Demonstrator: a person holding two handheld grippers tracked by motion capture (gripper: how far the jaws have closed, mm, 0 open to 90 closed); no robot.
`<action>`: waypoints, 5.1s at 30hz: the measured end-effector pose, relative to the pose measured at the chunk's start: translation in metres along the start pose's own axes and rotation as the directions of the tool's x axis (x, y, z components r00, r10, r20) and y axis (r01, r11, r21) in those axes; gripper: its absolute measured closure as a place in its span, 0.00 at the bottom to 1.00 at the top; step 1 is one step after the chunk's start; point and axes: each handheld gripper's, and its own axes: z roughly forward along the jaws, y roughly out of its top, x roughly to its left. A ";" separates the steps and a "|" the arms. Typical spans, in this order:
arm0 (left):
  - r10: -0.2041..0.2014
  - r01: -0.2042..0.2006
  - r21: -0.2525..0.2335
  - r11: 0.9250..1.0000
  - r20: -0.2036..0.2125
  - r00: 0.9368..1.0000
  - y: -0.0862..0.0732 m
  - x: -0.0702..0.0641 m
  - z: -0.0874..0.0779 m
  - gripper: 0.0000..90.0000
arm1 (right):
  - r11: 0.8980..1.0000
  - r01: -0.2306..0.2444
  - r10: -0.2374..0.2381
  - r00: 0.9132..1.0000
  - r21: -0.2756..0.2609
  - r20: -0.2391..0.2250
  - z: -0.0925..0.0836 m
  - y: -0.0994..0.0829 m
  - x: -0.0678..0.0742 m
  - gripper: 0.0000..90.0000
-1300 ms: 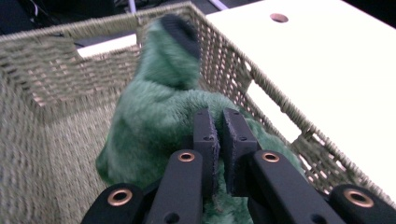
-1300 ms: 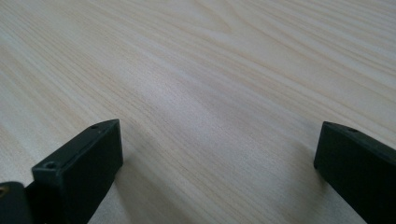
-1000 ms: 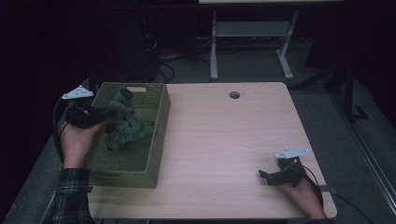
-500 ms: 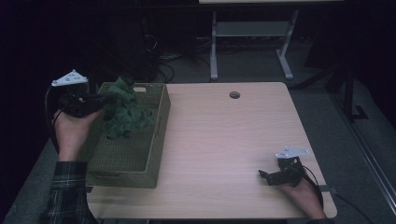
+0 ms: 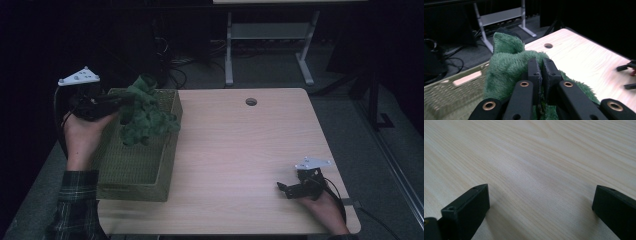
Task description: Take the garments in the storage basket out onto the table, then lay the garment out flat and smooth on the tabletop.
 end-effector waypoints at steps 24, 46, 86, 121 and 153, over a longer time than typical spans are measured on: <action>0.064 -0.060 -0.029 0.998 0.166 0.984 0.028 -0.054 0.044 0.95 | 1.000 0.000 0.000 1.000 0.000 0.001 0.000 0.000 0.000 0.01; 0.115 -0.125 0.007 0.992 0.343 0.932 0.023 -0.109 0.115 0.95 | 1.000 -0.002 0.002 1.000 0.001 0.000 0.000 0.000 0.000 0.01; 0.088 -0.210 0.159 0.965 0.559 0.824 -0.071 -0.161 0.229 0.94 | 1.000 -0.001 0.001 1.000 0.001 0.007 0.000 0.000 -0.001 0.01; 0.056 -0.176 0.262 0.949 0.408 0.911 -0.146 -0.165 0.189 0.38 | 1.000 0.002 -0.002 1.000 0.000 0.008 0.000 0.000 -0.001 0.01; 0.050 -0.148 0.249 0.957 0.359 0.932 -0.189 -0.170 0.204 0.39 | 0.995 0.031 -0.043 0.990 -0.091 -0.131 -0.008 0.033 -0.007 0.44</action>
